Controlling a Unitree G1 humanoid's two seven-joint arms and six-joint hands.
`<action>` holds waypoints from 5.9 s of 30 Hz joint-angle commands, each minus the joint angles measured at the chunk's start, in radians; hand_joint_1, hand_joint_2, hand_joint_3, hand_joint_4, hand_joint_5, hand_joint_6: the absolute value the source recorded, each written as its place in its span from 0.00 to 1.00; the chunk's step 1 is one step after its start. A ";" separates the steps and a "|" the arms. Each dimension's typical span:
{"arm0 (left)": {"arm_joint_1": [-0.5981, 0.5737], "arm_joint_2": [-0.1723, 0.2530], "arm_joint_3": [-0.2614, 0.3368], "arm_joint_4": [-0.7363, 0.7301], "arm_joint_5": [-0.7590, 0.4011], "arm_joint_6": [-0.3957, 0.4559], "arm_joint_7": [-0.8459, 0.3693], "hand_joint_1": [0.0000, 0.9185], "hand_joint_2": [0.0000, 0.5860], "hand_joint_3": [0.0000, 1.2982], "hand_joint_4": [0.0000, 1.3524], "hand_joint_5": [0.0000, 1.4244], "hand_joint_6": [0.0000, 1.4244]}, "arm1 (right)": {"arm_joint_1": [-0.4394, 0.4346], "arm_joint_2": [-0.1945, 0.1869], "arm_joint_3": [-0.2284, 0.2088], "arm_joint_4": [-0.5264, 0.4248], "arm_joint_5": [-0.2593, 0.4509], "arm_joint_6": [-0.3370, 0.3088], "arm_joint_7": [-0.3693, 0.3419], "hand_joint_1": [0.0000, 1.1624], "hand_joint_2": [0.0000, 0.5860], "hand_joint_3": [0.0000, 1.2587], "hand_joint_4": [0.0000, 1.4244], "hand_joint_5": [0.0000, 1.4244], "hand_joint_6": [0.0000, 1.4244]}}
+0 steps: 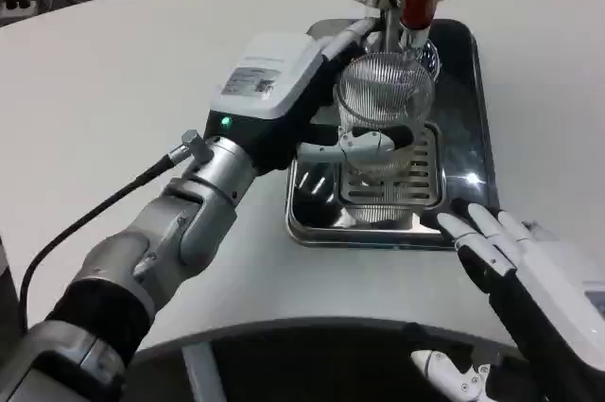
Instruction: Grasp the cup under the faucet to collect the drink, then remove the cup.
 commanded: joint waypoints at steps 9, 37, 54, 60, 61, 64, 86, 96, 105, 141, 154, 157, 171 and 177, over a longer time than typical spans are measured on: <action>0.011 0.026 0.032 -0.041 -0.062 -0.103 -0.022 0.23 0.21 0.05 0.16 0.49 0.74 | 0.009 0.013 0.036 -0.017 -0.023 0.019 0.011 0.31 0.64 0.08 0.00 0.00 0.00; 0.400 0.148 0.286 -0.603 -0.250 -0.158 -0.109 0.23 0.24 0.16 0.24 0.51 0.73 | 0.008 -0.005 0.059 -0.005 -0.018 0.050 0.014 0.31 0.64 0.10 0.00 0.00 0.00; 0.307 0.150 0.452 -0.804 -1.061 0.200 -0.795 0.00 0.27 0.18 0.13 0.21 0.19 | -0.002 -0.015 0.064 -0.012 -0.016 0.062 0.015 0.31 0.64 0.11 0.00 0.00 0.00; 0.207 0.163 0.468 -0.801 -1.172 0.395 -0.988 0.00 0.26 0.14 0.08 0.16 0.14 | -0.003 -0.014 0.067 -0.012 -0.019 0.063 0.010 0.31 0.64 0.10 0.00 0.00 0.00; 0.194 0.159 0.468 -0.799 -1.170 0.411 -1.003 0.00 0.26 0.14 0.08 0.16 0.14 | -0.003 -0.013 0.068 -0.012 -0.019 0.063 0.009 0.31 0.64 0.10 0.00 0.00 0.00; 0.146 0.147 0.462 -0.781 -1.175 0.468 -1.054 0.00 0.25 0.13 0.08 0.16 0.14 | -0.003 -0.011 0.069 -0.012 -0.020 0.064 0.006 0.31 0.64 0.10 0.00 0.00 0.00; -0.061 0.084 0.428 -0.571 -1.059 0.549 -1.142 0.00 0.24 0.13 0.07 0.15 0.13 | 0.036 0.000 0.062 -0.017 -0.011 0.050 -0.019 0.31 0.64 0.09 0.00 0.00 0.00; -0.119 0.056 0.405 -0.522 -1.009 0.542 -1.181 0.00 0.23 0.15 0.09 0.17 0.14 | 0.044 0.005 0.064 -0.017 -0.009 0.046 -0.029 0.31 0.64 0.09 0.00 0.00 0.00; -0.148 0.024 0.378 -0.417 -0.944 0.480 -1.208 0.00 0.23 0.15 0.10 0.18 0.15 | 0.049 0.005 0.048 -0.017 0.005 0.038 -0.032 0.31 0.64 0.08 0.00 0.00 0.00; -0.133 0.043 0.253 -0.329 -0.703 0.117 -1.225 0.00 0.21 0.10 0.05 0.12 0.10 | 0.079 0.074 0.022 -0.017 0.015 -0.004 -0.022 0.31 0.64 0.08 0.00 0.00 0.00; -0.133 0.058 0.226 -0.310 -0.662 0.061 -1.220 0.00 0.22 0.10 0.04 0.12 0.10 | 0.043 0.092 0.036 -0.017 0.018 0.046 0.004 0.31 0.64 0.08 0.00 0.00 0.00; -0.135 0.060 0.220 -0.309 -0.654 0.049 -1.216 0.00 0.22 0.10 0.04 0.11 0.10 | 0.038 0.091 0.038 -0.017 0.019 0.055 0.007 0.31 0.64 0.08 0.00 0.00 0.00; -0.142 0.080 0.182 -0.299 -0.608 -0.012 -1.189 0.00 0.23 0.10 0.04 0.11 0.10 | -0.002 0.109 0.060 -0.004 0.088 0.182 -0.007 0.31 0.64 0.08 0.00 0.00 0.00; -0.137 0.089 0.178 -0.302 -0.613 -0.020 -1.181 0.00 0.23 0.09 0.04 0.11 0.10 | -0.052 0.111 0.072 0.030 0.178 0.235 -0.068 0.33 0.61 0.07 0.00 0.00 0.00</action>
